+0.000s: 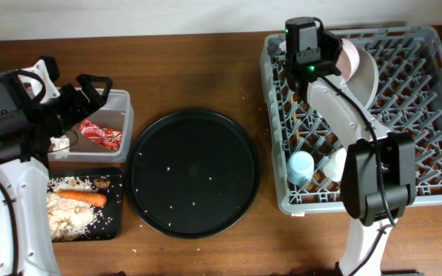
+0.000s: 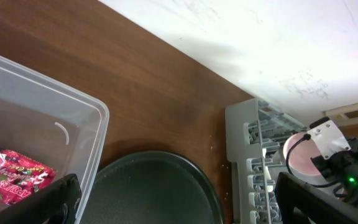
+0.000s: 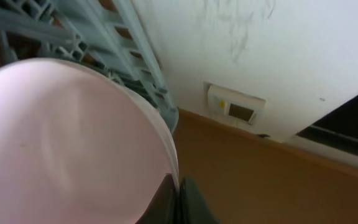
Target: Sort waste into correct bins and load items into the dishwasher rack
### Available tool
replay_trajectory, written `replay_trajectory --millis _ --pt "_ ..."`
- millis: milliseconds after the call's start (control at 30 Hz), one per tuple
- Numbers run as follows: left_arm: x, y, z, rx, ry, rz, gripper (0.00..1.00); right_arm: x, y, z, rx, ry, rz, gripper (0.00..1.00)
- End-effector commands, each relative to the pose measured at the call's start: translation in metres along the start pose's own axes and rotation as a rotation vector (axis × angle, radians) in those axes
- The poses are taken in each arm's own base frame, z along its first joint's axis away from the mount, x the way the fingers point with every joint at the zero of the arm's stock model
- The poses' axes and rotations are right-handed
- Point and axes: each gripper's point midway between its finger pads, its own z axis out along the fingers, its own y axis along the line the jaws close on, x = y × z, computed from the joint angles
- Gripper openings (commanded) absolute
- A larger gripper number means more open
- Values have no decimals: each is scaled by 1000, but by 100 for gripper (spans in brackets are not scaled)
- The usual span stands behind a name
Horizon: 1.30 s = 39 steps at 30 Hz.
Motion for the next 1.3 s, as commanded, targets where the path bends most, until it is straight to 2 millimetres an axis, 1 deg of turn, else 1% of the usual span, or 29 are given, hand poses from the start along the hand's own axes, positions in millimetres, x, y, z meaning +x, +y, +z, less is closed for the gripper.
replay_trajectory --millis 0,67,133,167,200,267,300,333,433,467,500,567,600,633,667,700,733,767,800,867,933,967,1033,1100,1133,1167,1200,1233,1267 --pt "-2 -3 -3 3 -11 1 99 -12 26 -16 -37 17 -104 4" --pt "-2 -3 -3 3 -11 1 99 -23 36 -34 -47 2 -117 5" --pt "-2 -3 -3 3 -11 1 99 -24 48 -46 -71 10 -124 14" --pt "-2 -3 -3 3 -11 1 99 -23 54 -49 -87 13 -140 25" --pt "-2 -3 -3 3 -11 1 99 -21 58 -53 -100 19 -160 52" --pt "-2 -3 -3 3 -11 1 99 -23 49 -69 -72 11 -159 76" --pt "-2 -3 -3 3 -11 1 99 -25 42 -79 -55 -2 -151 82" --pt "-2 -3 -3 3 -11 1 99 -27 36 -88 -40 -14 -143 88" --pt "-2 -3 -3 3 -11 1 99 -25 13 -135 -23 -92 -108 95" --pt "-2 -3 -3 3 -11 1 99 -18 7 -146 -38 -113 -67 95" --pt "-2 -3 -3 3 -11 1 99 -8 1 -158 -103 -168 43 95" --pt "-2 -3 -3 3 -11 1 99 5 -6 -165 -241 -253 264 94" --pt "-2 -3 -3 3 -11 1 99 16 -13 -163 -400 -315 529 78" --pt "-2 -3 -3 3 -11 1 99 28 -16 -153 -526 -316 739 44" --pt "-2 -3 -3 3 -11 1 99 44 -12 -134 -659 -262 942 17" --pt "-2 -3 -3 3 -11 1 99 45 -1 -124 -845 -260 1066 12" --pt "-2 -3 -3 3 -11 1 99 34 7 -127 -1024 -334 1093 7" --pt "-2 -3 -3 3 -11 1 99 26 12 -123 -1119 -373 1110 4" --pt "-2 -3 -3 3 -11 1 99 13 27 -103 -1146 -360 1113 4" --pt "-2 -3 -3 3 -11 1 99 -11 50 -84 -1163 -354 1093 4" --pt "-2 -3 -3 3 -11 1 99 -42 78 -61 -1171 -364 1077 4" --pt "-2 -3 -3 3 -11 1 99 -43 86 -57 -1179 -349 1072 4" --pt "-2 -3 -3 3 -11 1 99 -34 91 -65 -1206 -300 1056 4" --pt "-2 -3 -3 3 -11 1 99 -8 98 -72 -1190 -182 1024 6" --pt "-2 -3 -3 3 -11 1 99 -3 87 -76 -1172 -193 1031 9" --pt "-2 -3 -3 3 -11 1 99 1 53 -87 -1125 -265 1063 18" --pt "-2 -3 -3 3 -11 1 99 6 27 -98 -1089 -319 1086 22" --pt "-2 -3 -3 3 -11 1 99 19 -11 -118 -1038 -394 1116 33" --pt "-2 -3 -3 3 -11 1 99 30 -34 -134 -1000 -448 1137 87"
